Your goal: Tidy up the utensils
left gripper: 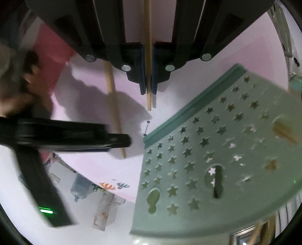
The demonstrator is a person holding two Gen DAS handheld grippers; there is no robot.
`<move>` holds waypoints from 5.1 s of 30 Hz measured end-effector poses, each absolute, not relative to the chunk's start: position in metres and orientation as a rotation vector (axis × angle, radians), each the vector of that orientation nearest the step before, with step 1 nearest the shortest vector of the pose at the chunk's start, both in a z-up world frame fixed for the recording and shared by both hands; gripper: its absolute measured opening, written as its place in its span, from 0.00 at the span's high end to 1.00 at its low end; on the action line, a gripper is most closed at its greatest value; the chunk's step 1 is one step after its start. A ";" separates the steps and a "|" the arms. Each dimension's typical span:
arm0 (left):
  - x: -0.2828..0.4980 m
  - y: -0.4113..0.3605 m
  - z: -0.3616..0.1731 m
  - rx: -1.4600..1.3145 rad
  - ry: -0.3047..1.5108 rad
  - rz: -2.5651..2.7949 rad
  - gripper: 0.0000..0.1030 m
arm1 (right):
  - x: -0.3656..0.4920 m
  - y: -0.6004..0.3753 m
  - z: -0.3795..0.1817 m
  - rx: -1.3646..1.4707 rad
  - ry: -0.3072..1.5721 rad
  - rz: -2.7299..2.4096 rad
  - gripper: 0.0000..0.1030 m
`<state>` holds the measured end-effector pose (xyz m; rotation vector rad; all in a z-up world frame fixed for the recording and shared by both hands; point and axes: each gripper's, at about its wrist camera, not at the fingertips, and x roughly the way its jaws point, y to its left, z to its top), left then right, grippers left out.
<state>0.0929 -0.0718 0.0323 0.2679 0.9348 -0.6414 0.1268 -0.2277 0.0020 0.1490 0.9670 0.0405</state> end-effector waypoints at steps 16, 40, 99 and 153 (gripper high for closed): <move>0.076 -0.011 0.103 0.132 0.775 -0.622 0.94 | 0.119 -0.261 0.002 0.297 1.020 -0.084 0.96; 0.074 0.087 0.301 -0.251 0.192 -0.491 0.95 | 0.039 -0.235 0.196 0.385 0.319 0.313 0.97; 0.055 0.094 0.168 -0.058 0.559 -0.423 0.88 | 0.103 -0.162 0.193 0.342 -0.003 0.343 0.96; 0.058 0.079 0.127 -0.049 0.652 -0.358 0.69 | 0.048 -0.149 0.084 0.107 0.443 0.352 0.76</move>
